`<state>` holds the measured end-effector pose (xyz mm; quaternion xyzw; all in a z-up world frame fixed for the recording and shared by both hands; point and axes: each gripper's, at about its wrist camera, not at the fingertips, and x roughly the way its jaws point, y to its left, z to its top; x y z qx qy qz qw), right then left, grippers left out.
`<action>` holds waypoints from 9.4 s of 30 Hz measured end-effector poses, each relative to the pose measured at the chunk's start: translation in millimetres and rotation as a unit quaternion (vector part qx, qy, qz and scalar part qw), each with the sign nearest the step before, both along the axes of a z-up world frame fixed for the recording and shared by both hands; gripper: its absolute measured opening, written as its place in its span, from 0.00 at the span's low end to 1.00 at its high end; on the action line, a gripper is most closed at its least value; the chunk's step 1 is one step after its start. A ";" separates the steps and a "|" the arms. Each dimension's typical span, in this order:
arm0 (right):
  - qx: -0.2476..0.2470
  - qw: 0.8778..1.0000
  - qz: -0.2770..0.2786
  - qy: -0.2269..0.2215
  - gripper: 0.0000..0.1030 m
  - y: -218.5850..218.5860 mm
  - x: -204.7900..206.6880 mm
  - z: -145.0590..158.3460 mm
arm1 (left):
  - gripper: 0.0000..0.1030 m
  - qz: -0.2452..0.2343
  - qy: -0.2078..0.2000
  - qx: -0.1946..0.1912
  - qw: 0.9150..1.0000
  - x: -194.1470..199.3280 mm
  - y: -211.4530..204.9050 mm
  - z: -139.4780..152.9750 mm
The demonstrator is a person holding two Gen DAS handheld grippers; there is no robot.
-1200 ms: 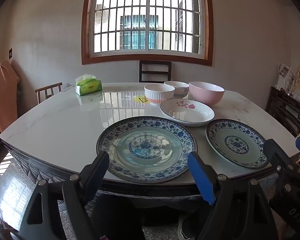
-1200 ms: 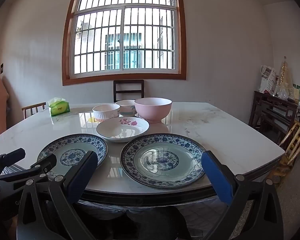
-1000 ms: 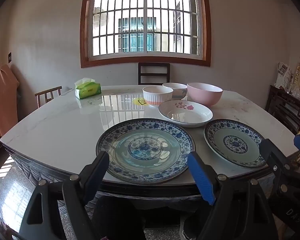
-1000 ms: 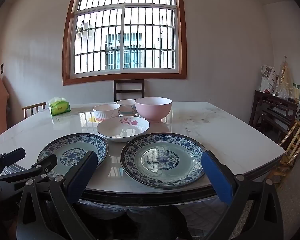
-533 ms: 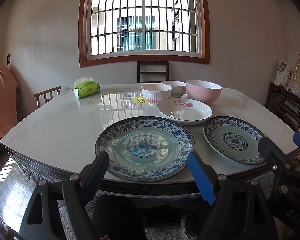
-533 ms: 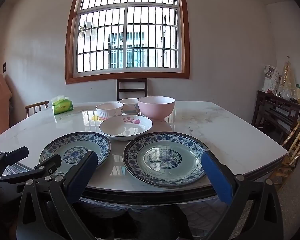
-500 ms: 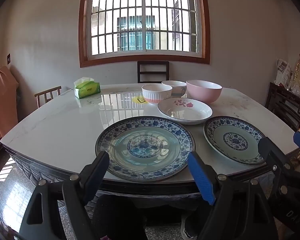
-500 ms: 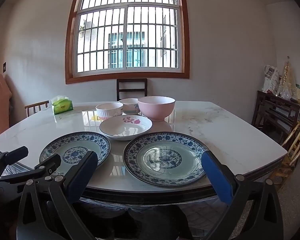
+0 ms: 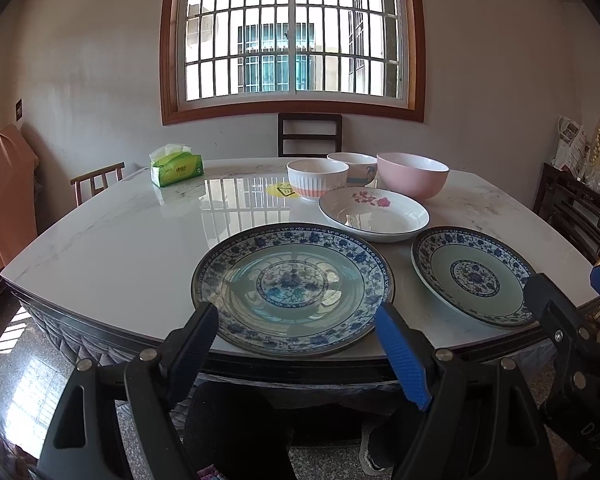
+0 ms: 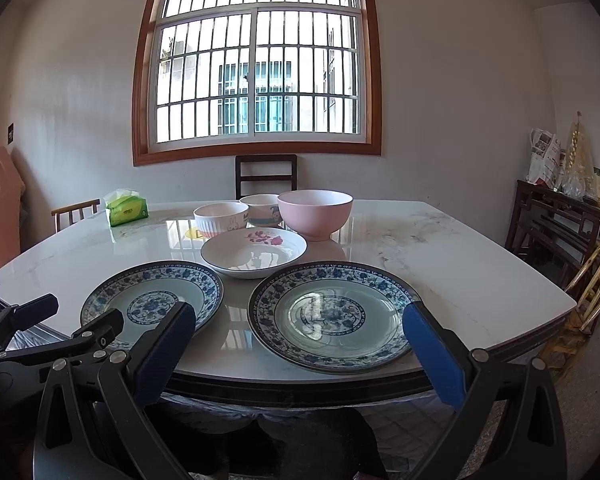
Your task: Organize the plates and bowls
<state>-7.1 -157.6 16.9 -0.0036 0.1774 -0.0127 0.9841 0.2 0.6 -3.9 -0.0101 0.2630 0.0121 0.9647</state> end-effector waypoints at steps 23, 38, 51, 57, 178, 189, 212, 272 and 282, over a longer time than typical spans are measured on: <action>0.281 0.900 0.219 0.251 0.84 -3.6 78.8 -34.2 | 0.80 0.036 0.031 0.023 0.999 31.1 44.9 8.6; 0.283 0.873 0.213 0.335 0.73 22.6 135.0 -53.6 | 0.80 0.020 0.114 -0.034 0.993 81.0 79.2 -12.8; 0.248 0.873 0.200 0.369 0.62 40.3 161.3 -65.8 | 0.26 0.013 0.164 -0.066 0.984 107.7 98.2 -36.1; 0.236 0.878 0.199 0.367 0.50 45.5 162.2 -65.5 | 0.23 0.019 0.160 -0.065 0.985 110.1 101.9 -35.1; 0.360 0.865 0.152 0.315 0.14 -225.3 148.0 -73.6 | 0.17 -0.153 0.253 -0.152 0.943 147.6 -67.5 -6.1; 0.353 0.860 0.185 0.318 0.14 -191.4 146.8 -63.6 | 0.17 -0.126 0.224 -0.154 0.954 123.1 -34.5 9.5; 0.311 0.849 0.262 0.337 0.15 -90.7 175.4 -50.4 | 0.17 -0.039 0.194 -0.193 0.961 92.6 63.6 17.5; 0.162 0.872 0.307 0.344 0.17 49.1 212.8 -41.9 | 0.20 0.077 0.152 -0.183 0.968 122.8 184.7 -18.9; 0.123 0.890 0.303 0.317 0.19 60.7 209.3 -38.6 | 0.23 0.083 0.147 -0.173 0.970 122.5 185.6 -22.0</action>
